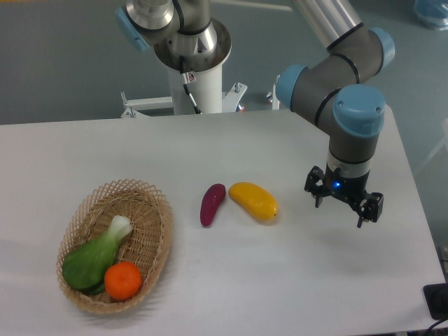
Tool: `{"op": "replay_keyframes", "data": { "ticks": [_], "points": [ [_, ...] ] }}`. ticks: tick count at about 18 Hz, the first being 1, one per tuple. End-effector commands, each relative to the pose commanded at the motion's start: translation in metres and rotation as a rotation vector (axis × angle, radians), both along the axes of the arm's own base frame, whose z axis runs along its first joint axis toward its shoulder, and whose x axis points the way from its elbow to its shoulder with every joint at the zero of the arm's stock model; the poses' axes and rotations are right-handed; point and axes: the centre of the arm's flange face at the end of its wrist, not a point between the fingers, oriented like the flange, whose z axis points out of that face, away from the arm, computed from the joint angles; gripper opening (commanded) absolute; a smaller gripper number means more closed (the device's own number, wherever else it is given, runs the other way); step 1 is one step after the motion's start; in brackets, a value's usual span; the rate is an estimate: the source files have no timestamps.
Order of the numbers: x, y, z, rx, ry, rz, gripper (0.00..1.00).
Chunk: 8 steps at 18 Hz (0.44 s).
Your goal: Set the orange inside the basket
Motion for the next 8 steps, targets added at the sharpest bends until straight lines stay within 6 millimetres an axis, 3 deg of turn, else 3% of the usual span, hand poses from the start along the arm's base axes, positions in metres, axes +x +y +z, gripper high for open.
{"op": "replay_keyframes", "data": {
  "ticks": [8],
  "points": [
    [0.0008, -0.0015, -0.0017, -0.001, -0.003, 0.003, 1.0]
  ]
}}
